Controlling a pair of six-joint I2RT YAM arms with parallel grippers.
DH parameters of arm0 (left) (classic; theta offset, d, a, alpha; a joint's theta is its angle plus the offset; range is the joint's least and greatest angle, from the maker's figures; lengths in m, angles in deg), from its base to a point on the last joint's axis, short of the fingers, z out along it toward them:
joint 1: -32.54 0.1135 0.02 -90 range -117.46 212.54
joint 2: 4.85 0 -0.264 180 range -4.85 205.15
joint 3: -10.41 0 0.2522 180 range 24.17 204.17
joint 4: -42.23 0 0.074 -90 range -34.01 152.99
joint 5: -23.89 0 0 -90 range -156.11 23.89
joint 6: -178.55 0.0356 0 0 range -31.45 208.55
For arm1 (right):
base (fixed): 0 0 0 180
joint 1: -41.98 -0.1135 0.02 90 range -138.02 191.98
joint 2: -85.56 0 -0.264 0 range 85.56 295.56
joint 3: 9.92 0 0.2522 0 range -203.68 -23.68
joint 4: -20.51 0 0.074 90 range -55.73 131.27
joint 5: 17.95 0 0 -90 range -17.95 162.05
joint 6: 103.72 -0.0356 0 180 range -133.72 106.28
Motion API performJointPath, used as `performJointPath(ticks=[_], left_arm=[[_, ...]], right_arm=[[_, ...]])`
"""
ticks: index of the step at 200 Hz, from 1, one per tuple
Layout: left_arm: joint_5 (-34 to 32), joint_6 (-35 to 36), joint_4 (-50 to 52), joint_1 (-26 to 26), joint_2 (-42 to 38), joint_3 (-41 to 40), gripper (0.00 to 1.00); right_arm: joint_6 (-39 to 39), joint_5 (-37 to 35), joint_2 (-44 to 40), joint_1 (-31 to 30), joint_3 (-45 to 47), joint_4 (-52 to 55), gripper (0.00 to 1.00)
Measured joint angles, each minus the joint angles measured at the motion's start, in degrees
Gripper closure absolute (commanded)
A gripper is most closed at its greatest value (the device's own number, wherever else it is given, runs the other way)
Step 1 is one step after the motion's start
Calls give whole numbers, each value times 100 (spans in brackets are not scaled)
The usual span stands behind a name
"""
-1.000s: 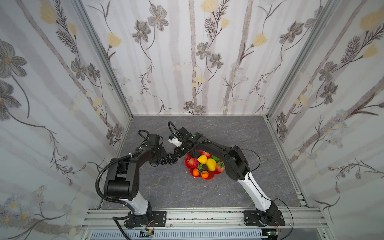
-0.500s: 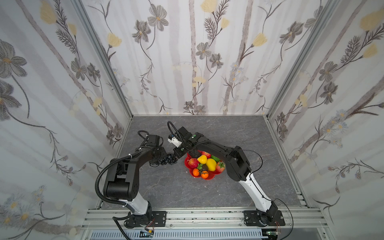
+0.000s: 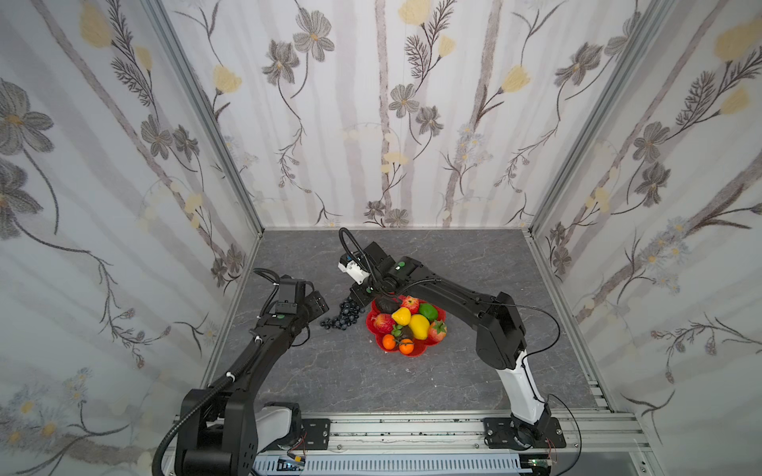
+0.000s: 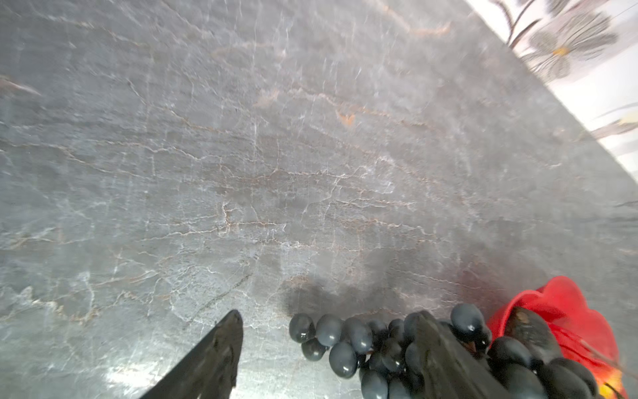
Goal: Arrange fruit in a fruit bowl
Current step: Pick up the fruits from the middle-left of the table.
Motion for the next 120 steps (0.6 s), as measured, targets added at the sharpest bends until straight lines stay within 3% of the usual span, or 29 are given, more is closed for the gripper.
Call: performJointPath(ticks=[57, 120], left_arm=[[-184, -37, -214, -7, -1849, -938, 18], [22, 245, -625, -57, -2299, -1617, 15]], right_arm=[[15, -398, -1062, -50, 505, -17, 100], [-4, -1102, -1755, -48, 669, 87, 100]])
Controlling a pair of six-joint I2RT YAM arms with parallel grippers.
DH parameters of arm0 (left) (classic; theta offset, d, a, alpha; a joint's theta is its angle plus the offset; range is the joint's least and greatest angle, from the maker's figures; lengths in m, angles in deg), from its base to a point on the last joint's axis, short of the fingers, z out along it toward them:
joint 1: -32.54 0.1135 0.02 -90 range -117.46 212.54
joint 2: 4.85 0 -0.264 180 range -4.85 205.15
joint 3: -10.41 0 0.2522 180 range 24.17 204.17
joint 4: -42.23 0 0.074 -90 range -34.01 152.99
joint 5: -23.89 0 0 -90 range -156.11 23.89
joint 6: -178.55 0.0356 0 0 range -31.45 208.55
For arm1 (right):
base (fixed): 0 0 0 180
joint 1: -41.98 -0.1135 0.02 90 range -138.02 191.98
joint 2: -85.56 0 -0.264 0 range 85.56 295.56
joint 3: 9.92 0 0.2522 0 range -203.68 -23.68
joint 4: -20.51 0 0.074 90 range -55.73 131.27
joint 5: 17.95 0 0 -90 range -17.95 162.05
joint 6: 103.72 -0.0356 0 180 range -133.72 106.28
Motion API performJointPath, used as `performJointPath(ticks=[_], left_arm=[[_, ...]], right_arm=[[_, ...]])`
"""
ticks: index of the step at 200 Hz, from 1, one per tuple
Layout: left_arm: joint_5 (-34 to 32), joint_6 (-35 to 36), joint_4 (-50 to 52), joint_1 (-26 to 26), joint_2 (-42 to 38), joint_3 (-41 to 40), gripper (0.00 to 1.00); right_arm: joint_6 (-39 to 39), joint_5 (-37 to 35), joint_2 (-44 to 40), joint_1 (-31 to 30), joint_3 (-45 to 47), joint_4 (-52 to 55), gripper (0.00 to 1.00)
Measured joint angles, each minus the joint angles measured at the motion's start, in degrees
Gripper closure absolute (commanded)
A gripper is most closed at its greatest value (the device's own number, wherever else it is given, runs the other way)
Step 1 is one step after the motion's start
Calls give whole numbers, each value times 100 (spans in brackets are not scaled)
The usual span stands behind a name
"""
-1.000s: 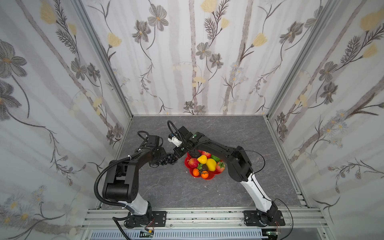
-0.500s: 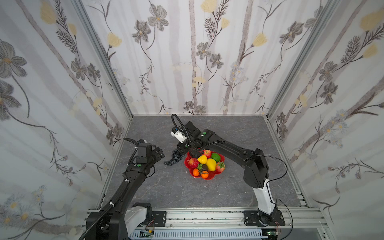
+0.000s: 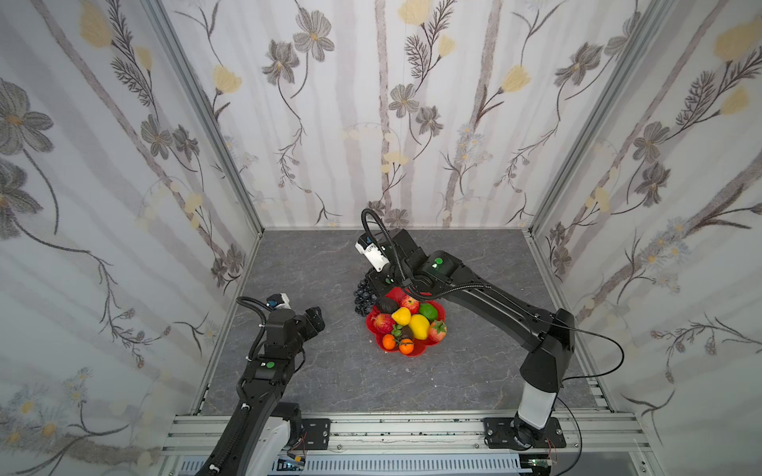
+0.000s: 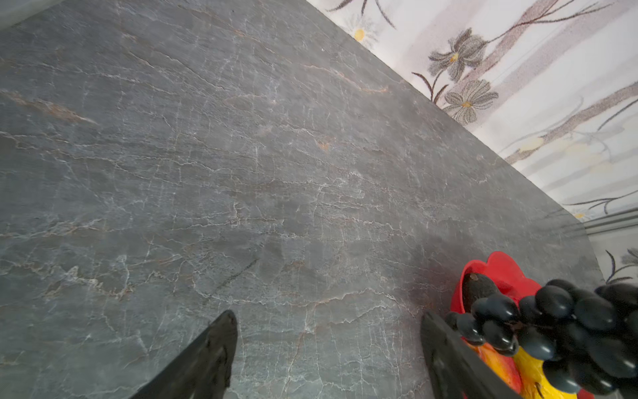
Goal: Arrange fruit in a fruit bowl
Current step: Pick up the fruits from the middle-left of the table, then place the fruits in the fruit bowl.
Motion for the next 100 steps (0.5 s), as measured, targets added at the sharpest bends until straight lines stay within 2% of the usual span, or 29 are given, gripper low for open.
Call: performJointPath(ticks=[63, 100], left_arm=[[542, 365, -446, -46, -2, -374, 13], [614, 483, -616, -50, 2, -402, 13]], right_arm=[[-120, -509, -48, 87, 9, 39, 100], [-299, -625, -22, 291, 9, 76, 100]])
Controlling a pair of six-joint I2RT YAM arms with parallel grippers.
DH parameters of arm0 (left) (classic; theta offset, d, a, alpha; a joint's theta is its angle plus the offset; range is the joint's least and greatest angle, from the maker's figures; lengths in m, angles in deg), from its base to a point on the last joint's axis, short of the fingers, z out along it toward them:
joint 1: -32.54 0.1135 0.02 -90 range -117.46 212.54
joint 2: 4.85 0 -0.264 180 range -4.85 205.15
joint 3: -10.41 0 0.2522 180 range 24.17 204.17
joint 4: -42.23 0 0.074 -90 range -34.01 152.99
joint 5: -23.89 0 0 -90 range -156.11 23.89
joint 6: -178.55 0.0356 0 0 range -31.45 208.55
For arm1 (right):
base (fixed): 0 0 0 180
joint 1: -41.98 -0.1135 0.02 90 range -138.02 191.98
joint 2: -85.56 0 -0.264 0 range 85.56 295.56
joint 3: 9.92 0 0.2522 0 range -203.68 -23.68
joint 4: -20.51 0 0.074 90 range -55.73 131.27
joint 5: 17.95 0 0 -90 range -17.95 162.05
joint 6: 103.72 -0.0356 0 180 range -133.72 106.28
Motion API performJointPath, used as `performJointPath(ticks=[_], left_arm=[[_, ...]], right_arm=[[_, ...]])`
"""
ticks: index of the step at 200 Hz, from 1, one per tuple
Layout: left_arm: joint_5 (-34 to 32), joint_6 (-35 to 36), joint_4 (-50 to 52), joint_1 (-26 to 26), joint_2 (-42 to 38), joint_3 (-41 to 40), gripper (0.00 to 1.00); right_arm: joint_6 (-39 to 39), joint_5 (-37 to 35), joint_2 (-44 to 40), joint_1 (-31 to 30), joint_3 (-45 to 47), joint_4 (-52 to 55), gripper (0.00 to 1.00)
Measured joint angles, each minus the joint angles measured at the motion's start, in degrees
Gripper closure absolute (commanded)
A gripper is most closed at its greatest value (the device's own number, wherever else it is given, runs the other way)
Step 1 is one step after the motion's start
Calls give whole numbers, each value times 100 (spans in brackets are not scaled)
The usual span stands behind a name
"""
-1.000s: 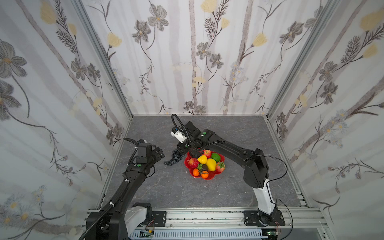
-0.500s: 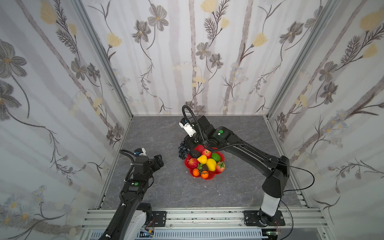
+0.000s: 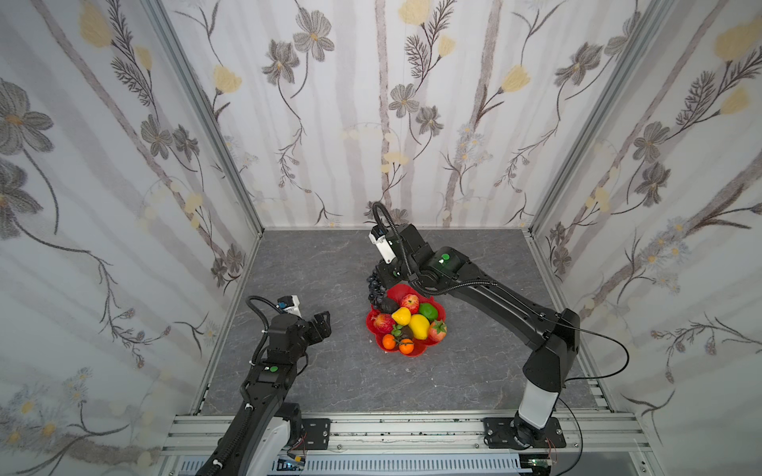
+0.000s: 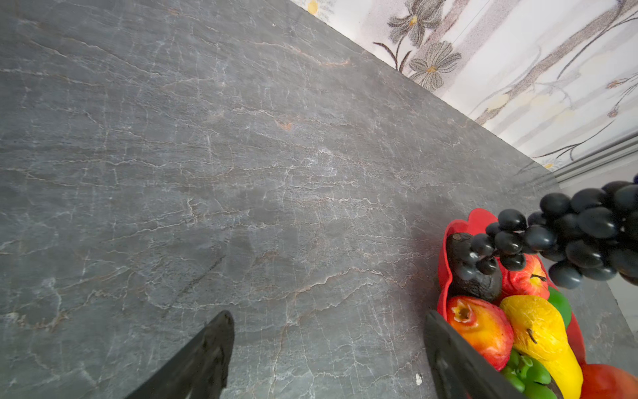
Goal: Arrange fruit in a fruit bowl
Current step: Place the fruits in the fruit bowl.
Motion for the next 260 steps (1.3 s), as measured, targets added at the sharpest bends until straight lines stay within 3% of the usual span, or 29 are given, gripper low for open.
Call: performJointPath(ticks=[177, 260], left_arm=[[24, 24, -151, 0, 214, -37, 13], [24, 24, -278, 0, 313, -37, 13]], right_arm=[[-817, 9, -2, 1099, 1657, -188, 100], [-866, -273, 37, 1239, 1926, -387, 100]])
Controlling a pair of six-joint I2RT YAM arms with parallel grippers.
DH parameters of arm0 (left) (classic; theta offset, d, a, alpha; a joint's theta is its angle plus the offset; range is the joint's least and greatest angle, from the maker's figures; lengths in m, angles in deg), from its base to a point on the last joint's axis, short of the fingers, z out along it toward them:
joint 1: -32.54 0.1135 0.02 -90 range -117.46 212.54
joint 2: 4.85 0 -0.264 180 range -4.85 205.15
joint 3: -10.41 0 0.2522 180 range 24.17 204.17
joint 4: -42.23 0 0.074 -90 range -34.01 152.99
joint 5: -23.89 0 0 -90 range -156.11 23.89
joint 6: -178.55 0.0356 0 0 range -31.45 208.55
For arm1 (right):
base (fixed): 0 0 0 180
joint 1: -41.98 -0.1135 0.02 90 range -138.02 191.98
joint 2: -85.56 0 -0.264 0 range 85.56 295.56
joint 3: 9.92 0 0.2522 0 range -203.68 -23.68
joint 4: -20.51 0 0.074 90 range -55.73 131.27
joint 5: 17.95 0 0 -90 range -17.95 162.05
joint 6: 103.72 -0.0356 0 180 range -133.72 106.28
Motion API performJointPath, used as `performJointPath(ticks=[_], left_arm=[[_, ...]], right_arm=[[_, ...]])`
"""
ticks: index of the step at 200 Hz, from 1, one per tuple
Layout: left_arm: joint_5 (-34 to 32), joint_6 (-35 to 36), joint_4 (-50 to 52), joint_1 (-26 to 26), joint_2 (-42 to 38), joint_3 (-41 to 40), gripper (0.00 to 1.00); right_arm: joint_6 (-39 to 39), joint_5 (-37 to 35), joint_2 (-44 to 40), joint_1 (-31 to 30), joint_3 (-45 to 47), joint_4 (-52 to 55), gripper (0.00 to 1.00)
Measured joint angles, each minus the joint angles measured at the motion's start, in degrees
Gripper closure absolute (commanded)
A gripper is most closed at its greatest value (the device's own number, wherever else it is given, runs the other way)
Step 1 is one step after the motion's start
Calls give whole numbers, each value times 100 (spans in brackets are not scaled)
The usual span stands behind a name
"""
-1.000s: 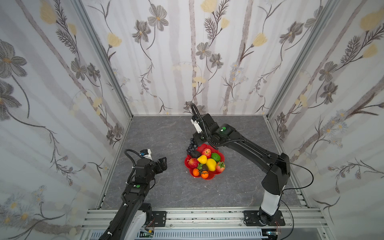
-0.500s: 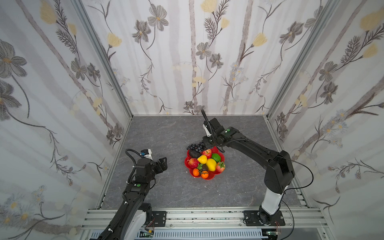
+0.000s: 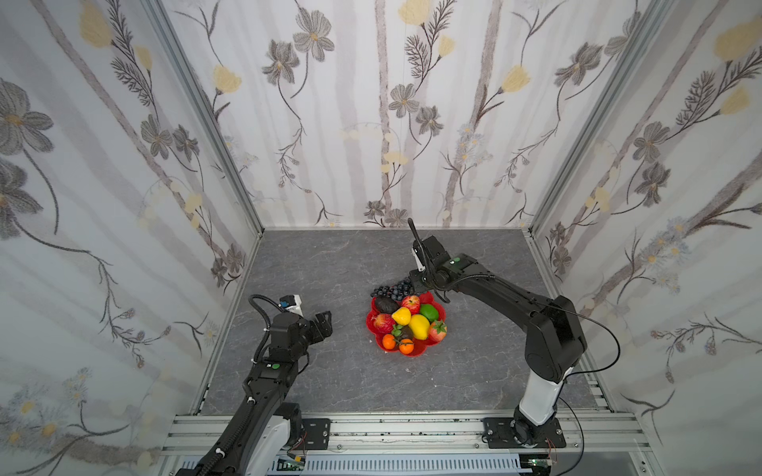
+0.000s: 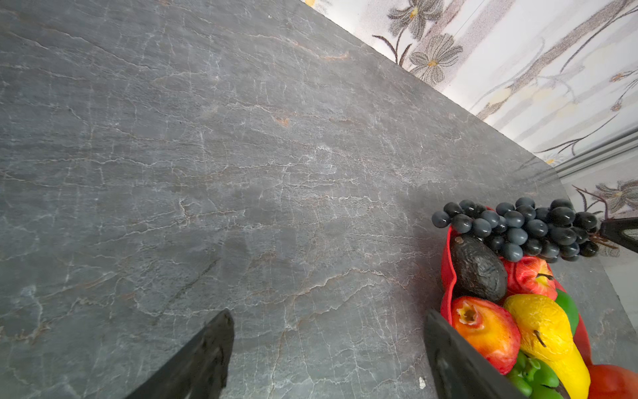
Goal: Arrange fruit in a fruit bowl
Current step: Place the fruits in the fruit bowl.
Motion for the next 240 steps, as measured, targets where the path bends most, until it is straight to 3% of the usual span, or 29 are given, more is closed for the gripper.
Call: performJointPath(ticks=[217, 240], left_arm=[[2, 0, -46, 0, 74, 0, 13], [2, 0, -46, 0, 74, 0, 13]], right_arm=[[-531, -136, -275, 39, 599, 251, 100], [-531, -70, -219, 39, 599, 254, 87]])
